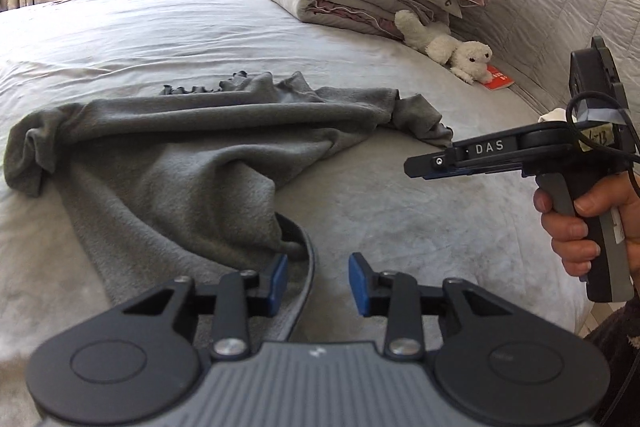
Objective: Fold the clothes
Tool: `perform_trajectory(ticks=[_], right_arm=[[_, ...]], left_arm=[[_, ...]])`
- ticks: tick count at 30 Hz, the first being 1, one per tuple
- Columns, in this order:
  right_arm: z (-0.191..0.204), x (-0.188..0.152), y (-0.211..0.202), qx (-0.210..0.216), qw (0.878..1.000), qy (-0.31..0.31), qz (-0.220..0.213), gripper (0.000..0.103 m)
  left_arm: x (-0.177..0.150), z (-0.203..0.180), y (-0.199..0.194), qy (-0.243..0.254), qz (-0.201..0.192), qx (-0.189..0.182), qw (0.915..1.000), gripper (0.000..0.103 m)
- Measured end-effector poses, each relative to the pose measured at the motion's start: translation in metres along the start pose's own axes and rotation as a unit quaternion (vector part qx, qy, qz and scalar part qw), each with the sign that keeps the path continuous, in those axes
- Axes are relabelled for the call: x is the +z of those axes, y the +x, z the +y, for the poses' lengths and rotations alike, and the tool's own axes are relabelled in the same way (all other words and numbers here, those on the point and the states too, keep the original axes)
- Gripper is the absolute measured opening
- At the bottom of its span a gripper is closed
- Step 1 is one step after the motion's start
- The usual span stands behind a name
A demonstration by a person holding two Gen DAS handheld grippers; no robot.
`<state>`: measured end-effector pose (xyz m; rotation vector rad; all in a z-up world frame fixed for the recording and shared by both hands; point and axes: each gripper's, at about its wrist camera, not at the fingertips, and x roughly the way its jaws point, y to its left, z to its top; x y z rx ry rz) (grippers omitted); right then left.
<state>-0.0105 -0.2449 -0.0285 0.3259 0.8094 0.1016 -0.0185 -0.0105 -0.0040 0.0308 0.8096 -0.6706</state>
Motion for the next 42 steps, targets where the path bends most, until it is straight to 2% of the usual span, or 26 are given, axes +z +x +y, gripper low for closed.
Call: perform_trajectory(ticks=[6,11,16,18,19,20,24,29,32,35,38,42], right_arm=[[0.002,0.001,0.000,0.004,1.000,0.007,-0.002,0.027],[0.002,0.001,0.002,0.004,1.000,0.010,0.000,0.029],[0.002,-0.001,0.002,0.000,1.000,0.009,0.006,0.029],[0.001,-0.001,0.001,-0.003,1.000,0.008,0.006,0.029],[0.001,-0.001,0.001,-0.003,1.000,0.008,0.006,0.029],[0.001,-0.001,0.001,-0.002,1.000,0.008,0.007,0.029],[0.001,-0.001,0.000,0.003,1.000,0.012,0.007,0.029],[0.009,0.000,0.002,0.016,1.000,0.005,0.005,0.030],[0.017,0.000,0.005,0.026,1.000,-0.002,0.004,0.030],[0.025,-0.001,0.008,0.036,0.999,-0.009,0.003,0.031],[0.038,-0.001,0.013,0.047,0.999,-0.026,0.004,0.032],[0.067,-0.005,0.024,0.060,0.996,-0.073,-0.001,0.039]], left_arm=[[0.010,-0.010,0.017,-0.002,-0.008,0.008,0.9999,0.029],[0.014,-0.009,0.038,-0.017,0.016,0.056,0.9982,0.028],[0.010,-0.011,0.053,0.003,0.033,0.098,0.9946,0.028],[0.008,-0.012,0.056,0.012,0.034,0.108,0.9935,0.019],[0.008,-0.013,0.056,0.015,0.035,0.115,0.9926,0.010],[0.008,-0.012,0.055,0.014,0.035,0.115,0.9926,0.008],[0.014,-0.003,0.036,-0.009,0.008,0.090,0.9958,0.006],[0.024,0.016,-0.009,-0.049,-0.079,0.039,0.9949,0.006],[0.028,0.040,-0.030,-0.100,-0.118,0.012,0.9879,0.005],[0.031,0.062,-0.044,-0.152,-0.146,-0.010,0.9774,0.005],[0.032,0.077,-0.047,-0.195,-0.161,-0.023,0.9672,0.005],[0.032,0.088,-0.048,-0.234,-0.168,-0.043,0.9565,0.005]])
